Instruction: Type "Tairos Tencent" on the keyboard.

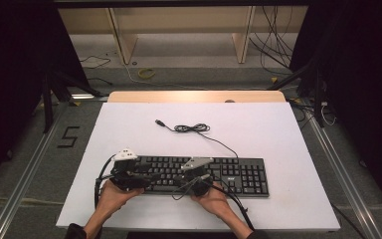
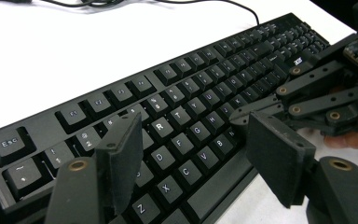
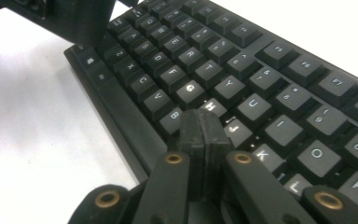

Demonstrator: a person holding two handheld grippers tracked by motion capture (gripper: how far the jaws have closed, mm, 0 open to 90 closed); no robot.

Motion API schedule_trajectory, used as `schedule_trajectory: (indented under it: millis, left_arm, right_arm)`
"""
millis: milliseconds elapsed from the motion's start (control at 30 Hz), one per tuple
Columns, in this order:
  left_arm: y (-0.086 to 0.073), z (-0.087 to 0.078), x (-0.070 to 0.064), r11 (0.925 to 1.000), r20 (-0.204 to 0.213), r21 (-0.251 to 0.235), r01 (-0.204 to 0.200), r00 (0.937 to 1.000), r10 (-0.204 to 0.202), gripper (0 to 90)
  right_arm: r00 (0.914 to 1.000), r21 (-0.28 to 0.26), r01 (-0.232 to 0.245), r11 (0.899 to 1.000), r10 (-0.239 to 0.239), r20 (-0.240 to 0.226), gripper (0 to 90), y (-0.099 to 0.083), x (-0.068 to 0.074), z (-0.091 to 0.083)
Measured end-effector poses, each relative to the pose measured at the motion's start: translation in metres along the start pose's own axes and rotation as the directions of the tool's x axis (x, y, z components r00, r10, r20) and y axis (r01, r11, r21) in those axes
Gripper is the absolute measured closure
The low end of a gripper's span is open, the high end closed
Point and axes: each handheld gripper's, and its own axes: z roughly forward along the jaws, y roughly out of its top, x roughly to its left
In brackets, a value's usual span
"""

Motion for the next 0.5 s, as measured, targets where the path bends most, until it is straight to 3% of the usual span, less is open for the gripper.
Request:
schedule_trajectory:
  millis: [100,300,500]
  left_arm:
    - [0.000,-0.001,0.001,1.0000,-0.001,-0.002,0.003,1.0000,-0.003,36.4]
    - [0.000,0.000,0.003,1.0000,-0.004,0.000,0.004,1.0000,-0.004,36.4]
    - [0.001,-0.001,0.004,1.0000,-0.009,-0.005,0.007,0.9999,-0.007,36.1]
  right_arm:
    - [0.9999,0.003,0.015,1.000,-0.015,0.008,90.0,0.000,0.001,0.000]
    - [0.9999,0.004,-0.016,1.000,0.016,0.001,90.0,0.002,0.001,-0.003]
    - [0.9995,-0.039,-0.030,0.999,0.029,-0.014,87.3,0.004,-0.004,-0.016]
